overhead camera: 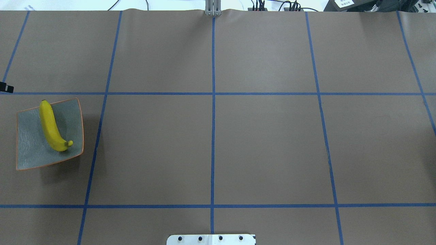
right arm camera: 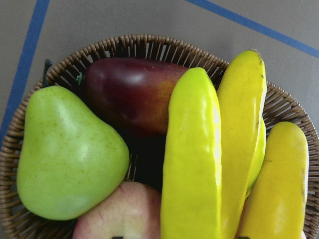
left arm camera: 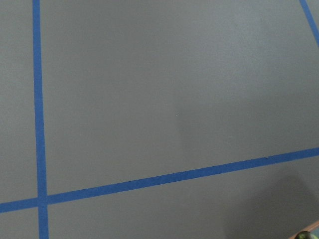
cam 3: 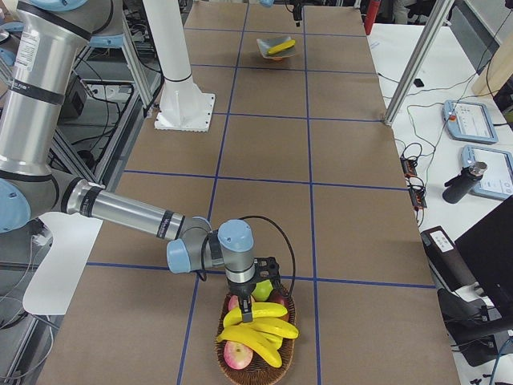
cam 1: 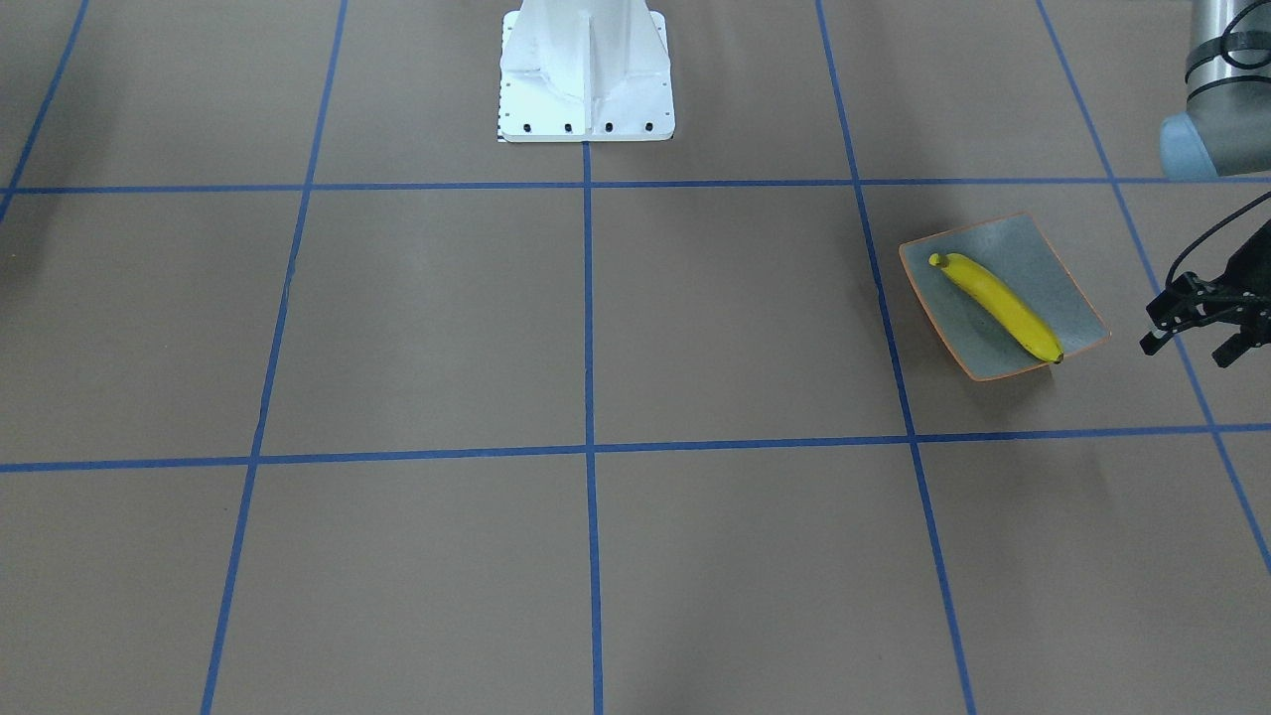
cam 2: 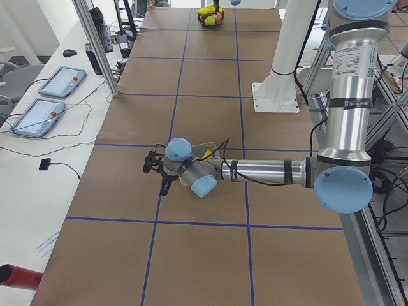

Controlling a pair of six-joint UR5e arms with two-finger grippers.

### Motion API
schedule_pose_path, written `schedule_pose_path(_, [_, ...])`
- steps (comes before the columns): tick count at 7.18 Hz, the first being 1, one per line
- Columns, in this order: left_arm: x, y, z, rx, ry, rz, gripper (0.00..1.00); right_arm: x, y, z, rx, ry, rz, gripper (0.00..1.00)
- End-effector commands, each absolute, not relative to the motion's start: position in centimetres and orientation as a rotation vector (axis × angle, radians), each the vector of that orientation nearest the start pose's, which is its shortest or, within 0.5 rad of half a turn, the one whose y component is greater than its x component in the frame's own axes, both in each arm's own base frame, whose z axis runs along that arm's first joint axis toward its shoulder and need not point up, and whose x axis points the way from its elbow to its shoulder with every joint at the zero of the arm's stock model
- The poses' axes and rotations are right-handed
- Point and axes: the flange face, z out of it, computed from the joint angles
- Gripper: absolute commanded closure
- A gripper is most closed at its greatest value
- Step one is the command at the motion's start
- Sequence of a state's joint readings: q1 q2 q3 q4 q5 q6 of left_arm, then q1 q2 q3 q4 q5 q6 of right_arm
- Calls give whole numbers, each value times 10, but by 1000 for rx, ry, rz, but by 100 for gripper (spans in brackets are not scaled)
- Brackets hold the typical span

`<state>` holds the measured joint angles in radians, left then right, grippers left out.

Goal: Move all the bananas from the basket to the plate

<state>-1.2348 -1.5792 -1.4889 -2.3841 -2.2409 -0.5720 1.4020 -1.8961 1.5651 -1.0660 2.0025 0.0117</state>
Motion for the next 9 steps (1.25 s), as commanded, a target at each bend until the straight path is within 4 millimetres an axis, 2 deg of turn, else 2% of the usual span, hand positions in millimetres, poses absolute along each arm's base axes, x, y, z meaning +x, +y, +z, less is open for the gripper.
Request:
schedule_pose_path(1, [105, -516, 604, 360, 886, 27, 4, 33, -359, 766, 133, -441, -207, 100])
schedule_pose_path(2, [105, -516, 602, 363, 888, 27, 4, 44, -359, 768, 153, -404, -243, 100])
schedule_pose_path(4, [106, -521, 596, 360, 898, 4, 4, 77, -370, 753, 219, -399, -254, 100])
schedule_pose_path(5, [106, -522, 591, 351, 908, -28, 4, 80, -370, 750, 227, -424, -244, 100])
schedule_pose_path(6, [106, -521, 593, 350, 905, -29, 4, 77, -378, 742, 222, -467, -224, 100])
schedule_pose_path(8, [106, -521, 593, 351, 906, -30, 4, 73, -405, 708, 230, -520, -82, 100])
schedule_pose_path(9, [106, -521, 592, 351, 908, -28, 4, 69, -419, 693, 237, -569, -86, 100])
